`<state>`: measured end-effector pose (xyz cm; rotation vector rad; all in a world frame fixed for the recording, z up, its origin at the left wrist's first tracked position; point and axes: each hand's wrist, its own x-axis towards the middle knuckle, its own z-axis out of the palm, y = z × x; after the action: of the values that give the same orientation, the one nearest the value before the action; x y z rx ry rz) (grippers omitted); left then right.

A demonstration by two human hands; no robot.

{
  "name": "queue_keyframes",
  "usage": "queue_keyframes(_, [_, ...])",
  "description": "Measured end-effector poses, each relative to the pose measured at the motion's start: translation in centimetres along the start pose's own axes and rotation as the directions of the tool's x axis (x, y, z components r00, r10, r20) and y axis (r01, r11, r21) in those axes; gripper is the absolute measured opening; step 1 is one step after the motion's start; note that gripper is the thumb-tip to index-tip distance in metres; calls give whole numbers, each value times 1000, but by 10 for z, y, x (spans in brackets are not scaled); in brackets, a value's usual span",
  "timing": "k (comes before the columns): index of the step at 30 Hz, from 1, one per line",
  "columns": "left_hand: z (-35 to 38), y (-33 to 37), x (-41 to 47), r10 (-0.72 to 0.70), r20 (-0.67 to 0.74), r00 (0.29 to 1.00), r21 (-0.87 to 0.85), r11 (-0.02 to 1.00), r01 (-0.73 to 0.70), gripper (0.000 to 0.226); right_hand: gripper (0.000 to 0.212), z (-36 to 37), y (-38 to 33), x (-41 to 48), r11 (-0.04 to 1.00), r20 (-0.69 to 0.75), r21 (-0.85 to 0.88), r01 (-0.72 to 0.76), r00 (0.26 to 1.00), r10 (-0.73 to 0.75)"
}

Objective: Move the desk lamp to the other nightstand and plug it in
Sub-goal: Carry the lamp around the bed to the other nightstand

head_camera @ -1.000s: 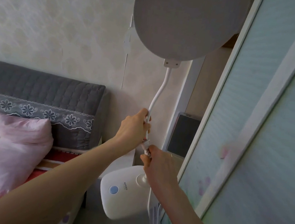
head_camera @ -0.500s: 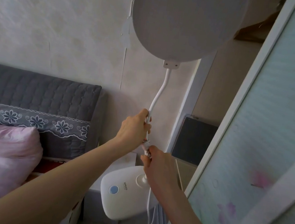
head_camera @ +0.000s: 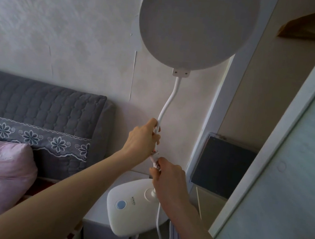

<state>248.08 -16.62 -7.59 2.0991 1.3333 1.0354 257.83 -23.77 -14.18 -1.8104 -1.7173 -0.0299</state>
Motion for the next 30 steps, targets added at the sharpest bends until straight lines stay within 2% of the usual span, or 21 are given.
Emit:
queue_keyframes(13, [64, -26, 91, -91, -40, 995, 23, 996, 92, 8, 18, 36, 75, 87, 996, 73, 28, 87, 993, -89])
queue_keyframes(30, [107, -121, 167, -120, 44, 992, -34, 992, 122, 7, 16, 138, 105, 153, 999, 127, 35, -5, 992, 0])
